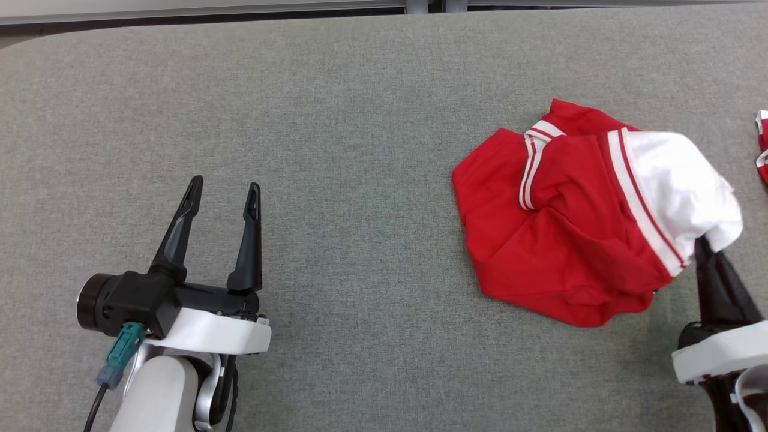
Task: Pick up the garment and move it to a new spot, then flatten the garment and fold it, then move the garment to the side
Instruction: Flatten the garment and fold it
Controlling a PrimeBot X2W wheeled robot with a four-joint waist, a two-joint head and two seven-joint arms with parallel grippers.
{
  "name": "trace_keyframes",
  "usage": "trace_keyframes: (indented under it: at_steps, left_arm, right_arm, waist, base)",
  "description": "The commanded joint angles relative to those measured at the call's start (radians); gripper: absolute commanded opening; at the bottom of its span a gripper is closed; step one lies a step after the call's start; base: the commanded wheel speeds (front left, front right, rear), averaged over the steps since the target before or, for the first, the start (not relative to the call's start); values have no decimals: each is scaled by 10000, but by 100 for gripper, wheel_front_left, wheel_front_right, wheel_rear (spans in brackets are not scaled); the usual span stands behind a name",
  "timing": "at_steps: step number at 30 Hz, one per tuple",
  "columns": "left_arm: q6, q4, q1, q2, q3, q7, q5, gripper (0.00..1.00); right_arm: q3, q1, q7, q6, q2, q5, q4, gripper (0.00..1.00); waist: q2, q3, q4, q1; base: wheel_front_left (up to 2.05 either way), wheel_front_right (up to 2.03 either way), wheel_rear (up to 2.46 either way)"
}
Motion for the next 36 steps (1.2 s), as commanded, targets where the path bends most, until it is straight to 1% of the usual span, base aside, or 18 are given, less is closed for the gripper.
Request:
trace_keyframes:
  at_steps: [1,3,4,5,6,7,11,13,14,16,21,24,30,36]
  left_arm:
    - [-44,11,-199,12,37,3,64,100]
    - [-68,34,-233,-9,60,2,88,100]
    - [-87,43,-235,-23,64,2,101,100]
    - [-105,45,-234,-30,72,2,111,100]
    - [-115,56,-225,-36,73,2,129,100]
    - [-131,68,-210,-49,72,2,133,100]
    - [-158,97,-156,-90,89,2,151,100]
    - [-163,97,-96,-104,124,2,142,100]
    - [-152,91,-9,-123,162,2,151,100]
    - [-107,68,47,-128,204,2,172,100]
    - [-67,107,301,-153,293,2,189,100]
    - [-108,222,468,-145,278,2,184,100]
    - [-142,494,855,-124,187,2,140,100]
    - [-133,601,1025,-74,103,45,85,100]
  right_arm:
    - [23,1,-79,4,70,133,124,0]
    - [29,86,-173,3,127,185,531,0]
    - [90,55,-258,3,199,261,657,5]
    - [112,19,-349,3,204,274,781,34]
    - [128,-19,-443,3,183,286,884,69]
    - [143,-69,-589,3,171,299,920,100]
    - [163,-162,-1222,3,125,77,681,100]
    - [228,-124,-1503,3,97,-81,343,100]
    - [310,-24,-1675,3,50,-282,-47,100]
    - [404,71,-1735,3,-18,-521,-433,100]
    - [703,381,-1499,3,-129,-1006,-1121,100]
    - [820,651,-1297,3,-70,-1133,-1410,100]
    - [996,1213,-936,3,106,-1223,-1816,100]
    - [1043,1410,-824,3,186,-1175,-1973,100]
  waist:
    - [0,18,-20,0]
    - [0,38,-54,0]
    - [0,37,-70,0]
    - [0,36,-86,0]
    - [0,28,-97,0]
    - [0,11,-102,0]
    - [0,-89,-108,0]
    - [0,-157,-112,0]
    - [0,-239,-126,0]
    - [0,-306,-143,0]
    - [0,-553,-190,0]
    - [0,-789,-205,0]
    - [0,-1200,-207,0]
    - [0,-1346,-216,0]
  base:
    - [0,0,0]
    - [0,0,0]
    - [0,0,0]
    - [0,0,0]
    - [0,0,0]
    - [0,0,0]
    - [0,0,0]
    - [0,0,0]
    - [0,0,0]
    - [0,0,0]
    - [0,0,0]
    - [0,0,0]
    - [0,0,0]
    - [0,0,0]
